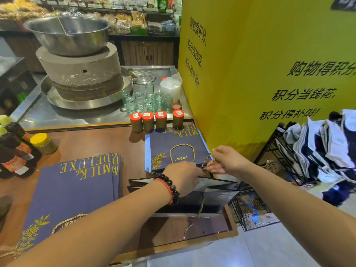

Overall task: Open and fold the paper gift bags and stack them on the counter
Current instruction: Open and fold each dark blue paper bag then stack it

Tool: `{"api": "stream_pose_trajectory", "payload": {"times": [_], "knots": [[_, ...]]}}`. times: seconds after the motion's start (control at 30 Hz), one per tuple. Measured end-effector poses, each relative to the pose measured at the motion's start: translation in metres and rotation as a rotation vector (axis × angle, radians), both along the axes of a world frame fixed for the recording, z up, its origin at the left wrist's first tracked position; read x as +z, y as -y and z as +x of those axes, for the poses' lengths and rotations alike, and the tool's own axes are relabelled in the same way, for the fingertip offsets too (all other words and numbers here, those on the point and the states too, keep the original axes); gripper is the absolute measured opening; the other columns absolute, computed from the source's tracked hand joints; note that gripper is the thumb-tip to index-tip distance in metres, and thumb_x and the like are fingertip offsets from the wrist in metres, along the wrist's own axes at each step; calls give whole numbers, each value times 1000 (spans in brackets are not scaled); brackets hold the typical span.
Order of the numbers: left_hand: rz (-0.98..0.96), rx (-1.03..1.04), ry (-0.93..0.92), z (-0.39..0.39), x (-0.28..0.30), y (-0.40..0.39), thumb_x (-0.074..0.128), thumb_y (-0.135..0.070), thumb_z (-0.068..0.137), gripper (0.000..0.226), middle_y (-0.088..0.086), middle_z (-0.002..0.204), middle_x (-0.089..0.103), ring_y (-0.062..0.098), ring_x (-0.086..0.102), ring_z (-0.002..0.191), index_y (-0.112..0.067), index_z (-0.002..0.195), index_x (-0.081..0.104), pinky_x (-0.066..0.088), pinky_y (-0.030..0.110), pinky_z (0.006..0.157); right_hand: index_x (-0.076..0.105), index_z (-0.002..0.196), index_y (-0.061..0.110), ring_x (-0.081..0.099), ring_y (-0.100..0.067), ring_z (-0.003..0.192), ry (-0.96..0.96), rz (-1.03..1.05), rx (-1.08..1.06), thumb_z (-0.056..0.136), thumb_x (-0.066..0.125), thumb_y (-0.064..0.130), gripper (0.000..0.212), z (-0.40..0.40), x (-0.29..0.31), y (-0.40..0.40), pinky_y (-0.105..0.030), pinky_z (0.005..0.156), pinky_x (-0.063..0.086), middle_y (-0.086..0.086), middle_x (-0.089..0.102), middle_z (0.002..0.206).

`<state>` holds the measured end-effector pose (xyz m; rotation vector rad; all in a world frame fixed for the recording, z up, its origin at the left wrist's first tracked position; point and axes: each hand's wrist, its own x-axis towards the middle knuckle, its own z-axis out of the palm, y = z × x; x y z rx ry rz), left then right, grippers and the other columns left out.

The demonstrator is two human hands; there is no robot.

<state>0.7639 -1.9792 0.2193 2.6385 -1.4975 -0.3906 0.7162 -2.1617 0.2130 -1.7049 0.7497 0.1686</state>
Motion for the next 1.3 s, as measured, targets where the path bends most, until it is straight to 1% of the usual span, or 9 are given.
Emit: {"api": "stream_pose_trajectory", "payload": {"times": [0.17, 0.3, 0.4, 0.57, 0.73, 0.87, 0.97, 1.17, 1.3], "knots": [[-84, 53, -83, 1, -5, -4, 40, -26, 97, 17, -1, 91, 57, 27, 57, 84, -25, 82, 49, 46, 35, 68, 45, 81, 10, 67, -16, 54, 94, -18, 31, 87, 57, -14, 28, 0, 9, -13, -18, 47, 52, -14, 65, 64], [-98, 66, -95, 0, -6, -5, 40, -27, 97, 19, 1, 96, 61, 29, 59, 87, -24, 90, 57, 46, 35, 69, 54, 82, 14, 64, -13, 48, 69, -48, 46, 95, 40, -6, 27, 0, 12, -15, -22, 47, 51, -9, 59, 61], [-103, 59, -92, -1, -5, -5, 39, -28, 98, 20, 1, 97, 61, 28, 58, 86, -25, 94, 58, 43, 33, 67, 61, 80, 6, 66, -14, 51, 15, 21, 39, 95, 32, -7, 35, -1, 13, -14, -21, 49, 54, -13, 62, 55], [-101, 49, -125, -2, -7, -6, 39, -28, 100, 18, -2, 91, 57, 26, 59, 83, -29, 84, 47, 49, 36, 69, 63, 85, -1, 70, -16, 56, 21, 109, -52, 96, 38, -8, 29, -3, 13, -9, -19, 50, 56, -17, 68, 65], [-93, 56, -119, -3, -7, -6, 37, -29, 101, 21, -2, 100, 61, 25, 59, 88, -25, 99, 57, 49, 36, 71, 63, 101, 6, 70, -17, 58, 4, 118, -50, 95, 37, -11, 32, -4, 12, -4, -22, 55, 59, -14, 66, 62], [-102, 54, -113, -5, -5, -7, 37, -27, 101, 18, -1, 95, 59, 26, 59, 86, -28, 85, 46, 47, 35, 69, 66, 96, -3, 67, -17, 56, -24, 67, 11, 92, 42, -14, 26, -6, 14, -4, -18, 51, 52, -21, 68, 69], [-99, 64, -116, -4, -6, -7, 36, -26, 101, 19, -1, 98, 60, 26, 59, 86, -27, 87, 50, 48, 35, 68, 64, 91, -4, 68, -19, 56, -13, 114, -8, 93, 52, -8, 14, -6, 12, -6, -20, 51, 55, -22, 68, 69], [-97, 53, -114, -3, -9, -5, 37, -27, 101, 23, -2, 104, 51, 23, 55, 92, -21, 90, 57, 49, 40, 73, 62, 93, 2, 69, -20, 60, 49, 170, 60, 93, 56, -3, 7, -10, 14, -7, -23, 51, 57, -17, 68, 75], [-142, 29, -153, -1, -14, -6, 39, -27, 100, 27, -8, 117, 51, 19, 54, 103, -20, 104, 65, 50, 44, 81, 58, 109, 14, 68, -23, 61, 88, 189, 92, 96, 53, -2, 21, -11, 13, -7, -26, 51, 55, -15, 67, 75]]}}
